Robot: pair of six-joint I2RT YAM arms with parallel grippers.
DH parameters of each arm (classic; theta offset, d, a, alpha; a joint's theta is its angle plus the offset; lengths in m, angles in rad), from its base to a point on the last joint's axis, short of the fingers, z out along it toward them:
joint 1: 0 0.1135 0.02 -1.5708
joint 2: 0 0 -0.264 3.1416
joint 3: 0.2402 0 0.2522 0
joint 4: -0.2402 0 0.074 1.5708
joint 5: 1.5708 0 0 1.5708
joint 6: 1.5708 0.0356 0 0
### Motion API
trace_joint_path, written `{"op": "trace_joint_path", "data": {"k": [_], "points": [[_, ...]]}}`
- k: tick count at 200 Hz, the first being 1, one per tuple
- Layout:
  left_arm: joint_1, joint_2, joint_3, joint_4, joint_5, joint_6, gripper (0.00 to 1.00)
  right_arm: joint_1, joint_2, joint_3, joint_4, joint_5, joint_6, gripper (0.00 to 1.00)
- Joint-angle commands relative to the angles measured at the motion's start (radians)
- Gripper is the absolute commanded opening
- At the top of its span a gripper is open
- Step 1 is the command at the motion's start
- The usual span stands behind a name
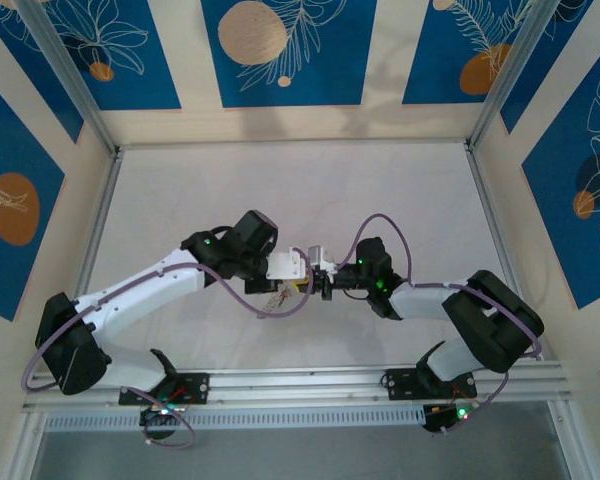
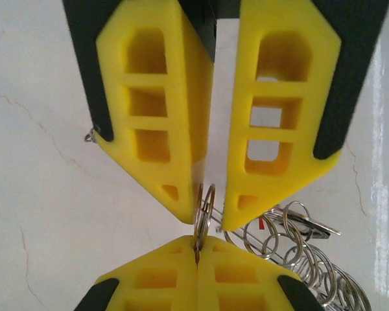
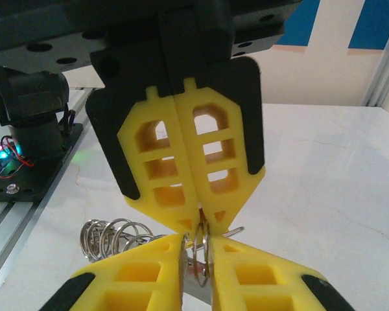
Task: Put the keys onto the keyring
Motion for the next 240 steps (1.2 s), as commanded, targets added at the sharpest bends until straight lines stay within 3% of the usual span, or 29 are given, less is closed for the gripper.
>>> {"op": "trace_joint_path", "data": {"k": [1,27,52,62,86,122,175,191,206,240], "points": [[-0.009,-0.013,0.039,0.002,0.038,0.014,0.00,0.009,0.017,0.026,-0.014,0.010,0.008,0.19],[-0.009,-0.012,0.041,0.003,0.050,0.011,0.00,0.009,0.017,0.029,-0.016,0.008,0.013,0.18],[-0.006,-0.013,0.034,0.020,0.060,-0.006,0.00,0.009,0.010,0.030,-0.013,-0.005,0.016,0.00],[0.000,-0.028,0.014,0.048,0.071,-0.024,0.00,0.009,0.004,0.028,-0.006,-0.010,0.018,0.00],[0.037,-0.102,-0.092,0.152,0.093,-0.061,0.14,-0.004,-0.011,0.002,0.061,-0.015,0.052,0.00],[0.074,-0.150,-0.193,0.274,0.153,-0.121,0.18,-0.035,-0.023,-0.014,0.147,-0.065,0.122,0.00],[0.074,-0.202,-0.311,0.504,0.211,-0.161,0.23,-0.052,-0.046,-0.014,0.121,-0.100,0.143,0.00],[0.074,-0.225,-0.336,0.529,0.211,-0.142,0.18,-0.056,-0.055,-0.014,0.105,-0.105,0.143,0.00],[0.075,-0.235,-0.342,0.517,0.215,-0.117,0.00,-0.062,-0.061,-0.012,0.107,-0.110,0.156,0.00],[0.075,-0.236,-0.379,0.541,0.169,-0.111,0.00,-0.072,-0.053,-0.012,0.156,-0.111,0.201,0.00]]}}
